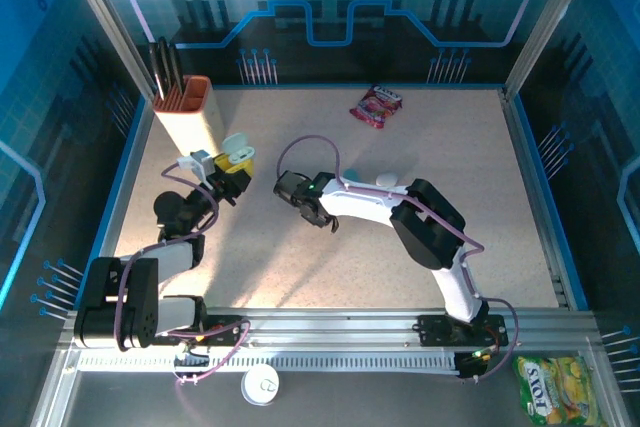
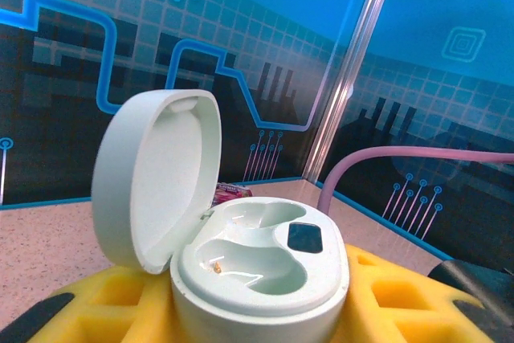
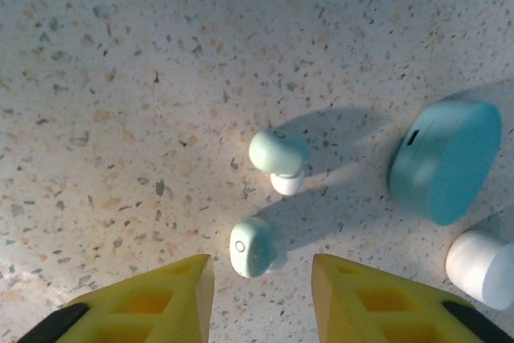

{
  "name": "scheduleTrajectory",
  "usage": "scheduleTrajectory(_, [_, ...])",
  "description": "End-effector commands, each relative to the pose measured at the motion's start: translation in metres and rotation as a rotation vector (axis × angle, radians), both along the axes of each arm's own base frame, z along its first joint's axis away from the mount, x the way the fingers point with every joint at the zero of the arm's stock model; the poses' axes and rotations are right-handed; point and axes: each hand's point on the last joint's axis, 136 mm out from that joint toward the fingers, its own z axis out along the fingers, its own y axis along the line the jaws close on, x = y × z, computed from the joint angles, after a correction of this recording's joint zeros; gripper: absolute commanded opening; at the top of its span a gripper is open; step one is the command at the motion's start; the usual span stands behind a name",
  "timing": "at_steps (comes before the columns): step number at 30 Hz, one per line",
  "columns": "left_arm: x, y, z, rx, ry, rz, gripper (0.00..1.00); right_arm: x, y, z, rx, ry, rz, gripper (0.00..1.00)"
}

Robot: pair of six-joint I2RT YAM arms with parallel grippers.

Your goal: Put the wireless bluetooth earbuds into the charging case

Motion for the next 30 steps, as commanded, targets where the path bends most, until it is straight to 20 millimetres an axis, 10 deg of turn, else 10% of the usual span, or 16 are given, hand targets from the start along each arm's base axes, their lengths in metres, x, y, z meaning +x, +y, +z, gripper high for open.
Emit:
scheduleTrajectory(1, [-0.008, 0.000, 0.007, 0.005, -0.041, -0.013, 0.40, 0.003, -0.005, -0.001, -0.048, 0.005, 0.002, 0.37])
scheduleTrajectory(30, [-0.008, -0.004, 0.006, 0.008, -0.032, -0.043, 0.40, 0.010, -0.016, -0.024, -0.074, 0.060, -0.039, 0.26])
